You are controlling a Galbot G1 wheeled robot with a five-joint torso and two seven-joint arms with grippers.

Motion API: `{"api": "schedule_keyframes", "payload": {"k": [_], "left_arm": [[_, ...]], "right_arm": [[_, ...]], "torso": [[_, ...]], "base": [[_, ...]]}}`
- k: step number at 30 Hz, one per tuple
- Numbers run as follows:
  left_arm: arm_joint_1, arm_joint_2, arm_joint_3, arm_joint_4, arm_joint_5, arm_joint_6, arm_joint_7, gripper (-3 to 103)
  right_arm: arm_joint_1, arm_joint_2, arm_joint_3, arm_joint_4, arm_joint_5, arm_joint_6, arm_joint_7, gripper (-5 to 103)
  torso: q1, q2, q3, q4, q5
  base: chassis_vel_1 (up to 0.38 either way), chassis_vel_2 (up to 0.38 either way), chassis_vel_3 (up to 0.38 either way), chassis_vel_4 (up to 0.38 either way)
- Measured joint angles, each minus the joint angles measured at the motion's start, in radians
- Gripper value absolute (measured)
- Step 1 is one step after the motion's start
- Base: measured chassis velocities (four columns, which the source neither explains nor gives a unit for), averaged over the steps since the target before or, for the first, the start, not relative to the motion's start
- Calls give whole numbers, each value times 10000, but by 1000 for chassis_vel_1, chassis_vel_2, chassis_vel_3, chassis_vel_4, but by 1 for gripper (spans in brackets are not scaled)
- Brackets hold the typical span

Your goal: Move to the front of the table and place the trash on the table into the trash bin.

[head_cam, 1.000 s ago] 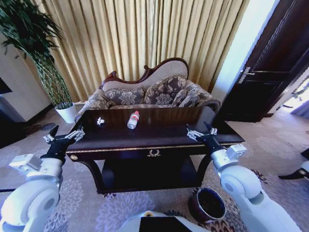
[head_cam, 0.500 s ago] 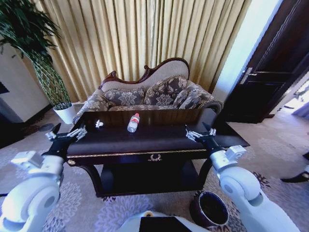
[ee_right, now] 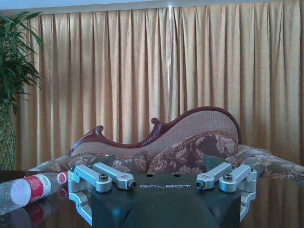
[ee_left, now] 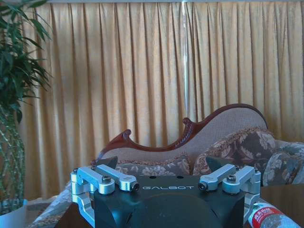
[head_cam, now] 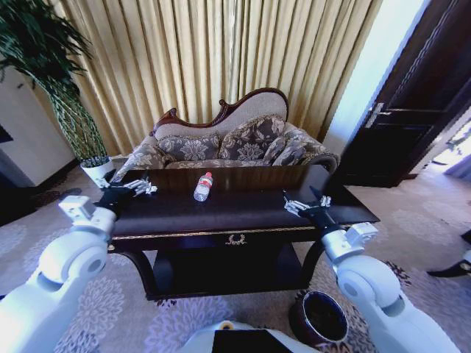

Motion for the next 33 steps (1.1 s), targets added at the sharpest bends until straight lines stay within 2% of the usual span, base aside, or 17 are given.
{"api": "schedule_keyframes", "payload": {"k": [4, 7, 8, 11, 12, 15, 17, 19, 28, 30, 32, 33], "left_arm": [[-1012, 166, 731, 491, -485, 123, -32, 100], [-1999, 264, 1569, 806, -875, 242, -314, 100], [-1999, 264, 1569, 806, -875, 242, -314, 100], [-2963, 378, 2530, 1053, -1249, 368, -483, 100], [-2963, 378, 2530, 1053, -1249, 368, -483, 100], [-3856, 415, 3570, 1363, -1627, 544, -772, 100], [-4145, 408, 3887, 1489, -1773, 614, -930, 100], [-4967, 285, 4666, 1820, -2270, 821, -1268, 100], [-6909, -488, 6287, 2785, -3166, 1082, -1702, 100], [-7437, -772, 6804, 2923, -3727, 1414, -2201, 100], [-7536, -826, 6912, 2965, -3824, 1514, -2336, 100], [-7764, -984, 7177, 3080, -4152, 1760, -2640, 100]], "right_arm": [[-76, -56, 125, -50, 0, 0, 8, 100], [-134, -66, 153, -94, -8, -1, 15, 100], [-134, -66, 153, -94, -8, -1, 15, 100], [-136, -118, 167, -191, -14, -3, 25, 100], [-136, -118, 167, -191, -14, -3, 25, 100], [-63, -173, 173, -311, -14, -4, 29, 100], [-44, -180, 172, -339, -15, -4, 30, 100], [17, -188, 172, -435, -14, -4, 32, 100], [322, -189, 62, -789, -17, 1, 34, 100], [407, -191, 41, -905, -18, 8, 34, 100], [418, -187, 41, -936, -18, 12, 35, 100], [425, -167, 41, -1006, -22, 28, 35, 100]], "torso": [[1, -1, 1, 0, 0], [1, 0, 1, -2, 0], [1, 0, 1, -2, 0], [1, 0, 1, 0, 1], [1, 0, 1, 0, 1], [1, 0, 1, 0, 1], [0, 0, 1, 0, 1], [1, 0, 1, -1, 1], [2, -1, 1, -1, 2], [1, -1, 1, -1, 2], [1, -1, 1, -2, 1], [1, -1, 0, -2, 3]], "base": [[0, 0, 0, 0], [0, 0, 0, 0], [0, 0, 0, 0], [0, 0, 0, 0], [0, 0, 0, 0], [0, 0, 0, 0], [0, 0, 0, 0], [0, 0, 0, 0], [0, 0, 0, 0], [0, 0, 0, 0], [0, 0, 0, 0], [0, 0, 0, 0]]}}
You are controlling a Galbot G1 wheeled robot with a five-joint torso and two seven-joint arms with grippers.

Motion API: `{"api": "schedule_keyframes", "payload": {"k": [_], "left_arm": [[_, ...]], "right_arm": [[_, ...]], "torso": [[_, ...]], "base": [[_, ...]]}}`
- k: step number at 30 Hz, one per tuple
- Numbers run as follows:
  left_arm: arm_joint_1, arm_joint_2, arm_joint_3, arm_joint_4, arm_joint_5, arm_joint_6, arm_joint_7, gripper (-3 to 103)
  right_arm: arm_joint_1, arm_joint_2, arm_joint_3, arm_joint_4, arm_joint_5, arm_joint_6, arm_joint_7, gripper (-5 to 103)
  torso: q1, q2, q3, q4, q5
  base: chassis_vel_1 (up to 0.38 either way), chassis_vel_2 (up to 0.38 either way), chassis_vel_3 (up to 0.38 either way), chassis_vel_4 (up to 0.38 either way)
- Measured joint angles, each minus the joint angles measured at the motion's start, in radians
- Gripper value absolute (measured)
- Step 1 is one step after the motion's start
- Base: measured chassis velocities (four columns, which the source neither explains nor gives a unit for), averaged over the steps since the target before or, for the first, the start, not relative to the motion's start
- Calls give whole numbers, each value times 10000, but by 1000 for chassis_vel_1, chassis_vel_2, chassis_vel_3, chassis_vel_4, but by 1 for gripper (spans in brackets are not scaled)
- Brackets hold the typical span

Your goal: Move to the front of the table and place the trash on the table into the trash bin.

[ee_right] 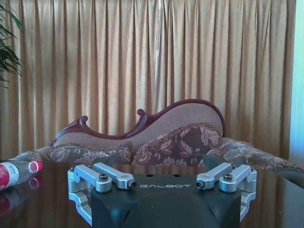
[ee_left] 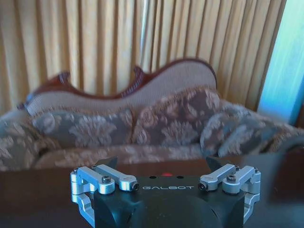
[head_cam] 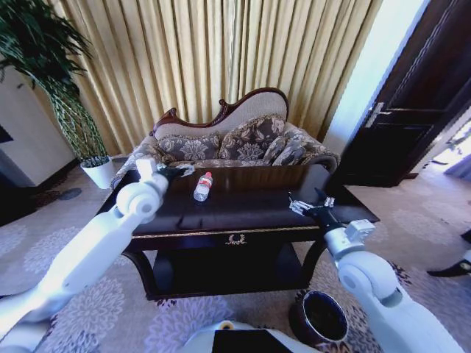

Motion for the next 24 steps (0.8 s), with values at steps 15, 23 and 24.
{"api": "schedule_keyframes", "payload": {"k": [15, 23, 24], "left_arm": [[-801, -1102, 862, 452, -2730, 1174, -2467, 100], [-768, -1300, 909, 711, -3404, 1517, -3633, 100], [-776, -1314, 913, 763, -3421, 1520, -3646, 100]], "right_arm": [[153, 184, -246, -495, -285, 171, 0, 100], [299, 176, -234, -725, -307, 209, 0, 100], [328, 175, -242, -743, -307, 211, 0, 100]], "torso": [[0, 1, -1, 1, -1], [-1, 1, 0, 1, -2], [-1, 1, 0, 2, -2]], "base": [[0, 0, 0, 0], [0, 0, 0, 0], [0, 0, 0, 0]]}}
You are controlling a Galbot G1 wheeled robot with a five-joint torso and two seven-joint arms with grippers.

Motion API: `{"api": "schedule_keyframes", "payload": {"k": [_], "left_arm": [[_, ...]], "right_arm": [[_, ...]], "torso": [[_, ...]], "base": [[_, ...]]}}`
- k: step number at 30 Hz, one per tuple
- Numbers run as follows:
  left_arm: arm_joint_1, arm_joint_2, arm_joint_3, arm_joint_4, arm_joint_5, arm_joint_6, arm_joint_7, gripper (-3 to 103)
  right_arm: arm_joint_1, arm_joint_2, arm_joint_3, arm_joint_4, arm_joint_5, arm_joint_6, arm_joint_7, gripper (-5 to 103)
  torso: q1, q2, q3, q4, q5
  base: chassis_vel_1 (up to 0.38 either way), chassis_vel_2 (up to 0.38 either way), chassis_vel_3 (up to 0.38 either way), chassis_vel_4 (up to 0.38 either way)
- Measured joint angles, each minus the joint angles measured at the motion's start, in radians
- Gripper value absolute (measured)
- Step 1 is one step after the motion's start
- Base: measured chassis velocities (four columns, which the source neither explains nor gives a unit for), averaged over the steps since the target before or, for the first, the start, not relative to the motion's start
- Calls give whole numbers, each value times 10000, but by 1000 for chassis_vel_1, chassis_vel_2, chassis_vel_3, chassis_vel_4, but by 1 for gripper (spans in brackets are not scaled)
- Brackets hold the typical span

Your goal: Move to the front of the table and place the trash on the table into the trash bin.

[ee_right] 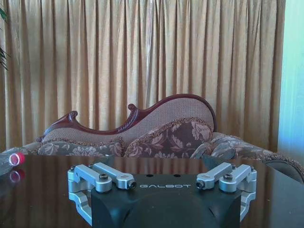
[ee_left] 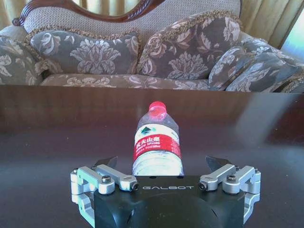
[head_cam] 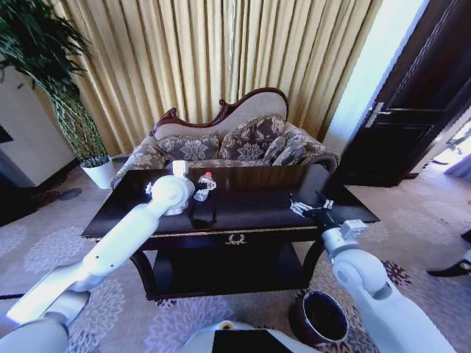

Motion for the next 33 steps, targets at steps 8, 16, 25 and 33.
{"api": "schedule_keyframes", "payload": {"k": [8, 16, 25, 33], "left_arm": [[-32, -253, 25, 392, -40, 0, 27, 100], [-57, -422, 85, 501, -48, -7, 114, 98], [-19, -524, 22, 524, -581, -19, -225, 68], [-20, -541, -169, 490, -912, -23, -349, 41]], "right_arm": [[62, 17, -70, -28, -14, 10, 0, 100], [132, -39, 72, -4, 43, 18, 0, 100], [137, -81, 175, -26, 50, 28, 9, 100], [185, -190, 361, -80, 76, 38, 19, 100]], "torso": [[0, 0, 0, -1, 0], [0, 0, 0, -1, 0], [0, 0, 0, 0, 0], [0, 0, 0, 0, 0]], "base": [[0, 0, 0, 0], [0, 0, 0, 0], [0, 0, 0, 0], [0, 0, 0, 0]]}}
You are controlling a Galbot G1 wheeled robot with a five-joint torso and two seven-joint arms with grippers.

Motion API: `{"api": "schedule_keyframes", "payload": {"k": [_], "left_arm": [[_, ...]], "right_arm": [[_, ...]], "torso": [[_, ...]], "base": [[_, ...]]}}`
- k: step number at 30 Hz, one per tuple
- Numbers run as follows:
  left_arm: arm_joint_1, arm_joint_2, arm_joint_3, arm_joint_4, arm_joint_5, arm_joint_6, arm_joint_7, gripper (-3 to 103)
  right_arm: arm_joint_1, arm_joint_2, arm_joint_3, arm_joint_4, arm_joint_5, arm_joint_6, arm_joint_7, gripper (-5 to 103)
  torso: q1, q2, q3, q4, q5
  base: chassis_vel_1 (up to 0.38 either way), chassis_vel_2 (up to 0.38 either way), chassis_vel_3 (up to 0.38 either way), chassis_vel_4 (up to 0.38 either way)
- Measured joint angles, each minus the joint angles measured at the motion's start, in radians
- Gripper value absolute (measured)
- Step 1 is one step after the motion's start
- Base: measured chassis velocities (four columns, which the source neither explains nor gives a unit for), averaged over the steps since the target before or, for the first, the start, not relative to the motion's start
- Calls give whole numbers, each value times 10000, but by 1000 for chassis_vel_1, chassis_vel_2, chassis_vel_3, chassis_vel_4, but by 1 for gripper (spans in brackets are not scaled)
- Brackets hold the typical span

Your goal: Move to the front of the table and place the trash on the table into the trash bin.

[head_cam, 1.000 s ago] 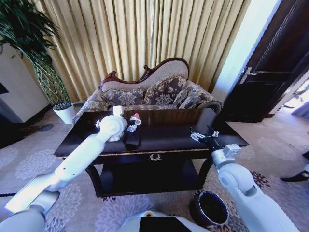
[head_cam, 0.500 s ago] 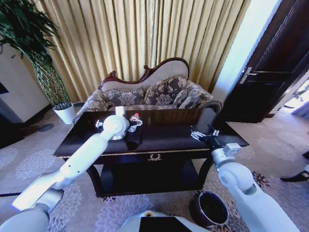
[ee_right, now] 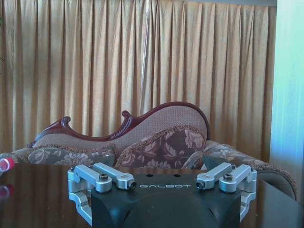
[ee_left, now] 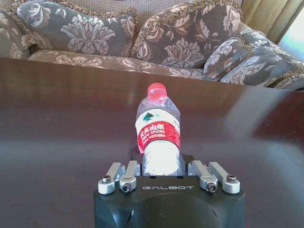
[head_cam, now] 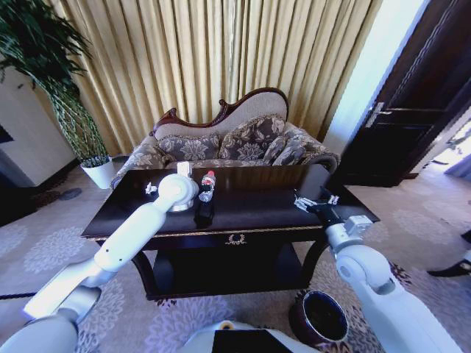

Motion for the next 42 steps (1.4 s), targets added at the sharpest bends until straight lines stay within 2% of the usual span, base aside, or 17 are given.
{"api": "schedule_keyframes", "payload": {"k": [7, 8, 10, 11, 13, 15, 16, 18, 19, 21, 22, 24, 26, 31, 34, 37, 42], "left_arm": [[106, 52, -112, -51, 43, -3, 29, 28], [166, 141, -132, -70, 669, -10, 411, 28], [198, 191, -137, -84, 966, -26, 623, 28], [317, 399, -145, -174, 1981, -215, 1357, 28], [346, 447, -154, -207, 2174, -252, 1493, 28], [548, 754, -221, -432, 3391, -494, 2207, 28], [548, 754, -221, -432, 3391, -494, 2207, 28], [927, 1197, -352, -748, 5275, -896, 3332, 28], [927, 1197, -352, -748, 5275, -896, 3332, 28], [1636, 1871, -644, -1206, 7895, -1654, 5081, 28], [1636, 1871, -644, -1206, 7895, -1654, 5081, 28], [2295, 2331, -955, -1565, 9299, -2206, 5969, 28], [2469, 2450, -1066, -1661, 9554, -2349, 6135, 27], [3725, 3462, -1876, -2370, 11393, -3599, 7159, 27], [3943, 3642, -1992, -2471, 11952, -3955, 7415, 27], [4252, 3925, -2053, -2653, 13181, -4640, 7880, 27], [4124, 4097, -1693, -2741, 13847, -5071, 8162, 27]], "right_arm": [[-8, -16, 15, 59, 31, 3, 7, 100], [-2, -57, 12, 226, 209, 4, 18, 100], [14, -93, 7, 296, 334, 4, 42, 100], [139, -262, -44, 516, 810, -14, 184, 100], [186, -314, -63, 586, 990, -31, 217, 100], [496, -639, -167, 953, 2225, -247, 368, 100], [496, -639, -167, 953, 2225, -247, 368, 100], [866, -1080, -439, 1278, 3732, -399, 419, 100], [866, -1080, -439, 1278, 3732, -399, 419, 100], [1472, -1645, -944, 1385, 5549, -496, 337, 100], [1472, -1645, -944, 1385, 5549, -496, 337, 100], [1905, -1960, -1266, 1317, 6598, -615, 63, 100], [2008, -2042, -1356, 1279, 6809, -638, -38, 100], [2774, -2381, -1991, 1134, 7949, -677, -765, 100], [3044, -2392, -2210, 1121, 8086, -678, -879, 100], [3960, -2434, -2918, 987, 8198, -677, -947, 100], [5260, -2360, -3974, 312, 8158, -678, -946, 100]], "torso": [[0, 0, 0, -1, 0], [0, 0, 0, -2, 1], [0, 0, 0, -3, 0], [0, 0, 0, -1, -1], [0, 0, 0, 0, -2], [0, 0, 0, 0, -2], [0, 0, 0, 0, -2], [0, 0, 0, -3, -1], [0, 0, 0, -3, -1], [0, 0, 0, 2, -2], [0, 0, 0, 2, -2], [0, 0, -1, 3, -4], [0, 0, 0, 3, -5], [0, 0, -1, -1, 0], [-1, 0, -1, 0, 0], [-1, 0, 0, 0, -5], [0, 0, 0, 0, -1]], "base": [[0, 0, 0, 0], [0, 0, 0, 0], [0, 0, 0, 0], [0, 0, 0, 0], [0, 0, 0, 0], [0, 0, 0, 0], [0, 0, 0, 0], [0, 0, 0, 0], [0, 0, 0, 0], [0, 0, 0, 0], [0, 0, 0, 0], [0, 0, 0, 0], [0, 0, 0, 0], [0, 0, 0, 0], [0, 0, 0, 0], [0, 0, 0, 0], [0, 0, 0, 0]]}}
